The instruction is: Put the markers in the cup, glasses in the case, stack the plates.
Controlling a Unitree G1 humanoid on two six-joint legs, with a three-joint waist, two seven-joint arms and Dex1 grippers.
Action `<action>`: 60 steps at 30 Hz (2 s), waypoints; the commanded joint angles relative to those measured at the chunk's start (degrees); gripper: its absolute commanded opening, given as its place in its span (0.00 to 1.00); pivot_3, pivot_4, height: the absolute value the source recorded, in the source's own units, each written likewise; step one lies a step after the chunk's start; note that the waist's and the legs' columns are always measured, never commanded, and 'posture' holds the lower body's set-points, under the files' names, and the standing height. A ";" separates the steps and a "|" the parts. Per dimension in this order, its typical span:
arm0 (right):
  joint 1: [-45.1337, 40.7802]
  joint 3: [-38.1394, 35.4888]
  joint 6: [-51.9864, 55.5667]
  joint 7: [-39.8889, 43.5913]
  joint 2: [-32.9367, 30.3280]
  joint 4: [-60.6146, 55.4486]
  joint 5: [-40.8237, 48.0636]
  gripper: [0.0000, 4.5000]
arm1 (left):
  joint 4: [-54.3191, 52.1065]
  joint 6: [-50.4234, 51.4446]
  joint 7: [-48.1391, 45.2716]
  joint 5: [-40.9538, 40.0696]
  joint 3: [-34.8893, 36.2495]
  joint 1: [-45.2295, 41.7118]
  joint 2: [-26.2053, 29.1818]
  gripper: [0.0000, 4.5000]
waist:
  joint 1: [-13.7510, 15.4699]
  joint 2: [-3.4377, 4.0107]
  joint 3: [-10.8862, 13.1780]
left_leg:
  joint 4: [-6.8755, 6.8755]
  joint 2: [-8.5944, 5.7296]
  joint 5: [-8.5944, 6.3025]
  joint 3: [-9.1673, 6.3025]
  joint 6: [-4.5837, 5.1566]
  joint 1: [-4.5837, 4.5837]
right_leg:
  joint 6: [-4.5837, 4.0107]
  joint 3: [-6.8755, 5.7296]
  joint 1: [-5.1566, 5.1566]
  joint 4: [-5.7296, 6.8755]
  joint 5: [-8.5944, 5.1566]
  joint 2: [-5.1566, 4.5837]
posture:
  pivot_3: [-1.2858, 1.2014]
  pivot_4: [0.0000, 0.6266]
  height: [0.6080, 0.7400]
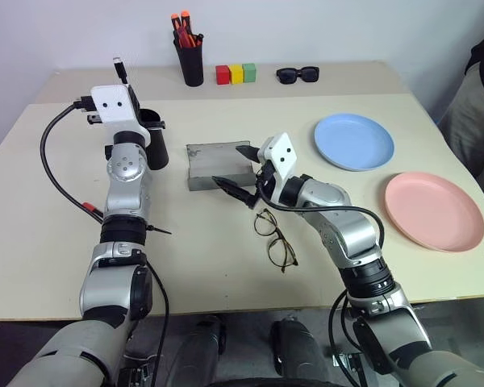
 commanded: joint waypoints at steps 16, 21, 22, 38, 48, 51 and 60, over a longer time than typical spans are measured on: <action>-1.15 -0.99 -1.19 -0.48 1.04 -1.71 0.30 1.00 | -6.09 1.63 4.07 -0.50 1.70 0.26 -0.11 0.35 | -0.05 0.00 0.00 | 0.00 -0.03 0.00 -0.02 0.00 0.00 | 0.01 0.00 -0.01 0.02 0.00 0.00 | 0.52 0.24 1.00; -0.97 -1.31 -0.90 -0.18 0.29 -2.55 0.46 1.00 | -16.20 15.33 13.08 -0.24 6.80 0.82 2.45 0.35 | -0.51 0.00 0.00 | -0.02 -0.01 0.00 -0.03 0.00 0.00 | 0.01 0.01 -0.05 0.06 0.00 0.00 | 0.52 0.24 1.00; -0.97 -1.48 -0.84 0.00 0.01 -2.69 0.59 1.00 | -19.27 20.97 14.44 -0.65 7.66 1.28 2.52 0.35 | -0.52 0.00 0.00 | -0.02 -0.01 0.00 -0.03 0.00 0.00 | 0.01 0.01 -0.08 0.08 0.00 0.01 | 0.52 0.24 1.00; -3.05 -2.25 -2.67 4.93 -2.71 0.34 0.84 1.00 | -56.33 101.92 24.38 3.36 26.64 4.55 -13.90 0.35 | -0.18 -0.03 0.00 | 0.07 0.01 0.01 -0.11 -0.04 0.01 | 0.03 -0.02 0.04 0.08 0.00 0.12 | 0.52 0.24 1.00; -2.30 -1.91 -2.56 5.49 -2.93 -0.49 0.71 1.00 | -54.37 102.99 24.35 11.95 33.93 -0.68 -22.60 0.35 | -0.07 -0.06 0.01 | 0.06 0.00 -0.07 -0.04 -0.24 0.01 | 0.03 -0.02 0.05 0.03 0.00 0.11 | 0.52 0.24 1.00; -1.97 -1.87 -2.47 5.57 -3.16 -0.86 0.68 1.00 | -53.83 102.99 23.43 13.71 34.29 -0.95 -23.10 0.35 | -0.15 -0.06 0.01 | 0.03 0.01 -0.07 -0.02 -0.25 0.01 | 0.03 -0.02 0.04 0.04 0.00 0.11 | 0.52 0.24 1.00; -1.70 -1.58 -2.43 5.58 -2.98 -1.07 0.56 1.00 | -57.95 94.59 18.42 12.15 35.04 -1.90 -23.29 0.01 | -0.11 -0.08 0.02 | 0.03 0.01 -0.07 -0.02 -0.26 0.01 | 0.03 -0.02 0.03 0.03 0.00 0.11 | 0.52 0.24 1.00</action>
